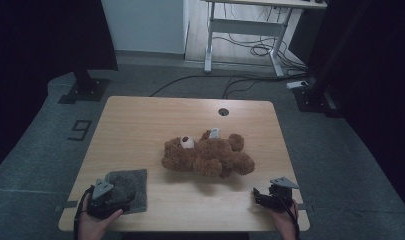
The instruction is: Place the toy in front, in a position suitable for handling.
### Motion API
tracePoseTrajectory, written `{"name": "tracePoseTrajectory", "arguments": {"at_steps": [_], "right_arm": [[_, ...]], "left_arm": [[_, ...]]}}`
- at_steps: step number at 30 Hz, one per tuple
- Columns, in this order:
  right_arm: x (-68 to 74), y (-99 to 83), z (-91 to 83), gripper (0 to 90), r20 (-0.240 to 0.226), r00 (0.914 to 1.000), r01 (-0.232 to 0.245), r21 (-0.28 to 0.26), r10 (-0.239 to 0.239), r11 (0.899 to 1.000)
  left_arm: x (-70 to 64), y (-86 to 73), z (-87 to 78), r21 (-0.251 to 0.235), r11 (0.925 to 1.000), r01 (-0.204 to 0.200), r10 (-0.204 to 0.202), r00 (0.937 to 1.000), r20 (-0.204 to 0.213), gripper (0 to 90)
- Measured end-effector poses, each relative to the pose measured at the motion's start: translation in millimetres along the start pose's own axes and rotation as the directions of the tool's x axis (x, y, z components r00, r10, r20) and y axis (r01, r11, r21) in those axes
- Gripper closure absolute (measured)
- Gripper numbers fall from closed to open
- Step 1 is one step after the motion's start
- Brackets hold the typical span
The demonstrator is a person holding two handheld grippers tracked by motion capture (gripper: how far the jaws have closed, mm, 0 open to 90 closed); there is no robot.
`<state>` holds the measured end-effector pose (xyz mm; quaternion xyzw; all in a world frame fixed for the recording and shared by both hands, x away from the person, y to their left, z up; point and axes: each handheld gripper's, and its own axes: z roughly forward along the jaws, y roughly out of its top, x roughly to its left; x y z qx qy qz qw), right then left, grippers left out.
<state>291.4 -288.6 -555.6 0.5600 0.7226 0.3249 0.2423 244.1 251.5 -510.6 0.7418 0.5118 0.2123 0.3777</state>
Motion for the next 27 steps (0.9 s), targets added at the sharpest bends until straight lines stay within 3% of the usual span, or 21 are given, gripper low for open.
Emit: {"name": "tracePoseTrajectory", "arguments": {"at_steps": [27], "right_arm": [[0.3,0.0,-0.1,13.8,0.002,1.0,-0.001,0.0,0.001,1.0]], "left_arm": [[-24.6,0.4,33.1,0.076,0.9958,-0.052,0.051,0.9986,0.013,14.6]]}}
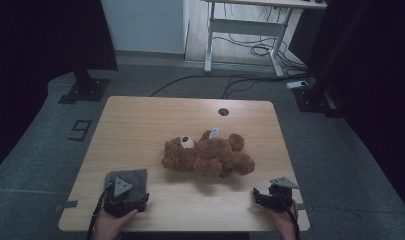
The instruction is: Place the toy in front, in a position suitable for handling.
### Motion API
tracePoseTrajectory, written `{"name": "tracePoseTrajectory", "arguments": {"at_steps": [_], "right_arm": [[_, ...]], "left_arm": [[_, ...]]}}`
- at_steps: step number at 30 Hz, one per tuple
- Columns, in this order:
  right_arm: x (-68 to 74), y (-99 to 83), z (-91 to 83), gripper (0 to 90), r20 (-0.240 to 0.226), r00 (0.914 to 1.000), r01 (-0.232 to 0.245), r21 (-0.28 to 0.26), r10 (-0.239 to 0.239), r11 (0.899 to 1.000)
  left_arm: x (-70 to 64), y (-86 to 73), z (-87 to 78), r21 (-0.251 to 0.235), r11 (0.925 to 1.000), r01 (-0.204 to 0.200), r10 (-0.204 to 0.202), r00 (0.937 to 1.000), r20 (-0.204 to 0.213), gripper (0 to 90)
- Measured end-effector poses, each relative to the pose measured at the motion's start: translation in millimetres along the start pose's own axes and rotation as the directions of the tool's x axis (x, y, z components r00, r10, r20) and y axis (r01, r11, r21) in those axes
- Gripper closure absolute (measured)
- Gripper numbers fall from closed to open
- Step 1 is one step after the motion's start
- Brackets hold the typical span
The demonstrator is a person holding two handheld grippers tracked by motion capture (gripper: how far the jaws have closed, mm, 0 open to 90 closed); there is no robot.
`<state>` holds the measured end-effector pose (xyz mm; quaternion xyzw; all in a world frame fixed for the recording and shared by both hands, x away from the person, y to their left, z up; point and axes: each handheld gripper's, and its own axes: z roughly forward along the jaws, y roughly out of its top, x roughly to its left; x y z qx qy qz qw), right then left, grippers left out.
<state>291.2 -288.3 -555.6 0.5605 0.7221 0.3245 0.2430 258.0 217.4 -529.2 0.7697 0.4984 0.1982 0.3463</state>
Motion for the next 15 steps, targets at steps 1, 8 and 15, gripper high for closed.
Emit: {"name": "tracePoseTrajectory", "arguments": {"at_steps": [1,8,15], "right_arm": [[0.0,0.0,0.0,13.8,0.0,1.0,0.0,0.0,0.0,1.0],[3.2,0.2,-2.5,15.2,-0.007,1.0,-0.002,-0.028,0.002,1.0],[11.7,17.4,-14.4,13.7,-0.072,0.9974,-0.007,-0.134,-0.003,0.991]], "left_arm": [[0.1,-0.1,0.1,0.0,1.0,0.001,-0.001,1.0,0.0,14.6],[-1.8,1.5,0.1,-0.005,1.0,0.003,-0.003,1.0,0.007,14.7],[-17.1,21.9,4.6,-0.028,0.9988,-0.04,0.041,0.9982,0.044,14.8]]}}
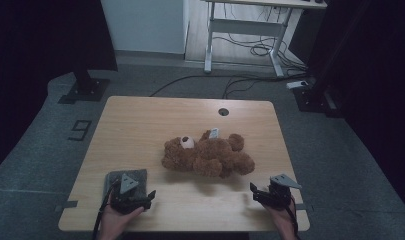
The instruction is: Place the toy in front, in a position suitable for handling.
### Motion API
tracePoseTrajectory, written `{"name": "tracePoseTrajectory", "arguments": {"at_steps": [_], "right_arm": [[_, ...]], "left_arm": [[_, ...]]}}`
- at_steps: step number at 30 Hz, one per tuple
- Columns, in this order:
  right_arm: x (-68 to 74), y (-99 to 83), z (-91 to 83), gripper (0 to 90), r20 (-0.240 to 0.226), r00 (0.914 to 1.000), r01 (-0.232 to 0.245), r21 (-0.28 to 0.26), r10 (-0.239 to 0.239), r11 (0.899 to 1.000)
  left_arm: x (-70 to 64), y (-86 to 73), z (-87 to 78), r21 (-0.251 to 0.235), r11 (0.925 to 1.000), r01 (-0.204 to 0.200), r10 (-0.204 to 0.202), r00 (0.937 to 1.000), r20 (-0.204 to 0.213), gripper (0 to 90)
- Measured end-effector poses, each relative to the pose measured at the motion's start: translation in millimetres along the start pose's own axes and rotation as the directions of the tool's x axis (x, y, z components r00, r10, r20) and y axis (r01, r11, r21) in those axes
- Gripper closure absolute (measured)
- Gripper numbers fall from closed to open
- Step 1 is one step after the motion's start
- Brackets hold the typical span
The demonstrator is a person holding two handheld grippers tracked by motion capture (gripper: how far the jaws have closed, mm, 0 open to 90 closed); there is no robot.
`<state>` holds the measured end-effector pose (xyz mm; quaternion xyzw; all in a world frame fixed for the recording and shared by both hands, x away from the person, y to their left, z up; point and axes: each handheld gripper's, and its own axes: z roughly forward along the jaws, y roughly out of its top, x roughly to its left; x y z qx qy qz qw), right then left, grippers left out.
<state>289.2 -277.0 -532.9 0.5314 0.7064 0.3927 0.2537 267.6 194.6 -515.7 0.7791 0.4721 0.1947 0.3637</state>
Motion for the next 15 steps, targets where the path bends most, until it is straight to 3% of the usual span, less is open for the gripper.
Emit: {"name": "tracePoseTrajectory", "arguments": {"at_steps": [7,12,15], "right_arm": [[5.7,10.0,-0.7,13.2,-0.039,0.9991,0.014,-0.036,-0.015,0.999],[11.5,33.0,-5.7,12.1,-0.091,0.9956,0.016,-0.091,-0.025,0.996],[14.0,44.0,-3.8,11.4,-0.108,0.9934,0.03,-0.091,-0.04,0.995]], "left_arm": [[-10.4,21.5,7.1,-0.023,0.999,-0.039,0.039,0.999,0.023,15.0],[-12.6,39.9,15.6,-0.035,0.9981,-0.051,0.053,0.998,0.036,15.3],[-11.9,52.4,22.8,-0.037,0.9977,-0.057,0.058,0.9975,0.04,15.4]]}}
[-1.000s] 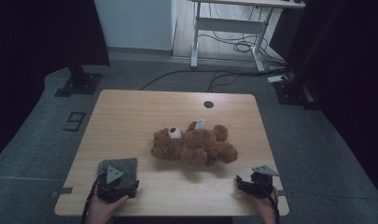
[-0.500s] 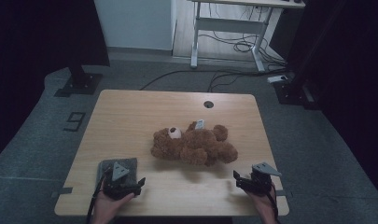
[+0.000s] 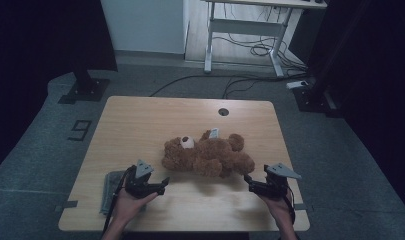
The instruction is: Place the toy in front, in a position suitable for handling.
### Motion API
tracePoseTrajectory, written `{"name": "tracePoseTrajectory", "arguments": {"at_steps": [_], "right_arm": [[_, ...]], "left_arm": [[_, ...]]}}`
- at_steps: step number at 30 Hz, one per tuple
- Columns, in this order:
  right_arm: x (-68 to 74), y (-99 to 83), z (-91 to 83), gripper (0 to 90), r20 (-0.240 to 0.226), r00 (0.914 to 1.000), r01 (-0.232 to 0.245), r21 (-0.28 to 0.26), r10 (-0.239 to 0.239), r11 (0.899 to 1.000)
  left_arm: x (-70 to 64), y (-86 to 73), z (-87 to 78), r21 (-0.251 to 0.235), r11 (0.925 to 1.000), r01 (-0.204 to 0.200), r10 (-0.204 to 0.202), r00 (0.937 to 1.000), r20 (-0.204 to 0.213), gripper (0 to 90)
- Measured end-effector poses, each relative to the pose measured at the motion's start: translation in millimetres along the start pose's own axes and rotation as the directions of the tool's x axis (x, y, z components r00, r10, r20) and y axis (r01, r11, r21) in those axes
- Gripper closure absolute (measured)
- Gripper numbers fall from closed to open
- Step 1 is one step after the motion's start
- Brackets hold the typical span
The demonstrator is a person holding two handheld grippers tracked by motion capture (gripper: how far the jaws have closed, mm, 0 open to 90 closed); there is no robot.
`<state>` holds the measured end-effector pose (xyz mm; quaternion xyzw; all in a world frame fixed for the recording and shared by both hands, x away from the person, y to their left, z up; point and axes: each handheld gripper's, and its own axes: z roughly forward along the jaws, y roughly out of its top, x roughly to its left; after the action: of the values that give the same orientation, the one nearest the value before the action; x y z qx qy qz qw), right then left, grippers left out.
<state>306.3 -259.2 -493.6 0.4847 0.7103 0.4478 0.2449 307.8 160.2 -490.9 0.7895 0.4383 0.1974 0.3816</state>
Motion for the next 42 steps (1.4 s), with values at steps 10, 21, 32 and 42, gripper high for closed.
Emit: {"name": "tracePoseTrajectory", "arguments": {"at_steps": [10,21,32,42], "right_arm": [[8.3,33.3,38.9,13.3,-0.033,0.9965,0.08,0.077,-0.077,0.994],[15.2,28.1,77.3,30.2,-0.132,0.9893,0.084,0.178,-0.061,0.98],[14.7,25.2,78.2,56.7,-0.18,0.9828,0.077,0.207,-0.04,0.975],[15.9,29.6,65.4,63.7,-0.192,0.9798,0.073,0.077,-0.057,0.994]], "left_arm": [[10.6,30.9,32.9,0.011,0.9992,0.04,-0.04,0.9978,0.054,22.8],[6.5,38.7,50.7,0.043,0.9988,0.025,-0.029,0.9944,0.101,49.3],[2.2,40.3,45.5,-0.037,0.9988,0.031,-0.027,0.993,0.115,56.4],[0.3,47.4,41.8,-0.081,0.9962,0.031,-0.022,0.9932,0.115,63.2]]}}
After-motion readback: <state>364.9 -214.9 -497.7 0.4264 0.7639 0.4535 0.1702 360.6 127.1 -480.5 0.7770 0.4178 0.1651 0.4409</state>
